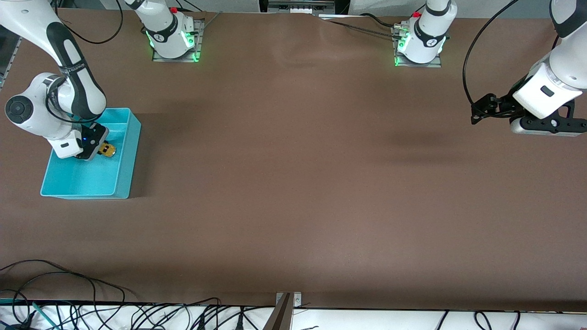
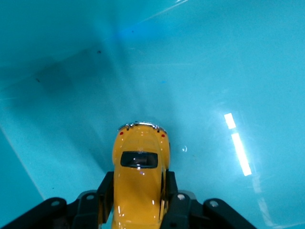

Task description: Wind up and store yellow beetle car

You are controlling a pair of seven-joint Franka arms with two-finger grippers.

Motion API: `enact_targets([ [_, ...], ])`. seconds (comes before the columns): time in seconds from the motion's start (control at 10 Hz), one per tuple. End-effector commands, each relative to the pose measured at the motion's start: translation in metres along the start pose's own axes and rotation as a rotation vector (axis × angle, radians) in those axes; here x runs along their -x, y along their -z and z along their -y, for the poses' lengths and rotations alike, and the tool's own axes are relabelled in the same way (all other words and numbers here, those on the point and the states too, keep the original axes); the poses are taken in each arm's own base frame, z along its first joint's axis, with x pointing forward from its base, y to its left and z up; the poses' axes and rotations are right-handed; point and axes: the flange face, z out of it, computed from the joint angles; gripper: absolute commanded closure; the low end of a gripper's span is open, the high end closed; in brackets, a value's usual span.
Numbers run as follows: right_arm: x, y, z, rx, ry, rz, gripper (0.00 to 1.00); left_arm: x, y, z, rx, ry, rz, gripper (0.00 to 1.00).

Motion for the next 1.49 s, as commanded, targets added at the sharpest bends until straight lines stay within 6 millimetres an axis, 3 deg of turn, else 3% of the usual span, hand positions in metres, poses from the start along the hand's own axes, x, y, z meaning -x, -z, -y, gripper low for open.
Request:
enact_targets([
  [0.0,0.001,0.002,-0.004,0.011,0.004,-0.014,0.20,-0.003,0.004,-0.002,0.007,0.004,-0.002,0.00],
  [0.2,-0.006,0.012,-0.007,0.022,0.002,-0.024,0.12,-0.005,0.010,-0.002,-0.017,-0.003,-0.017,0.00],
  [0.3,-0.011,0.027,-0.010,0.037,0.000,-0.035,0.12,-0.007,0.007,-0.003,-0.017,-0.004,-0.012,0.00],
  [0.5,-0.028,0.085,-0.026,0.034,-0.105,-0.074,0.12,-0.007,0.008,-0.002,-0.017,-0.003,-0.014,0.00],
  [0.8,-0.060,0.196,-0.047,-0.046,-0.331,-0.068,0.06,-0.008,0.009,-0.001,-0.017,-0.001,-0.015,0.00],
  [1.0,-0.076,0.256,-0.051,-0.085,-0.528,-0.045,0.02,-0.008,0.008,-0.001,-0.017,-0.001,-0.014,0.00],
  [1.39,-0.120,0.333,-0.034,-0.102,-0.904,-0.027,0.00,-0.008,0.008,-0.001,-0.017,-0.001,-0.014,0.00],
])
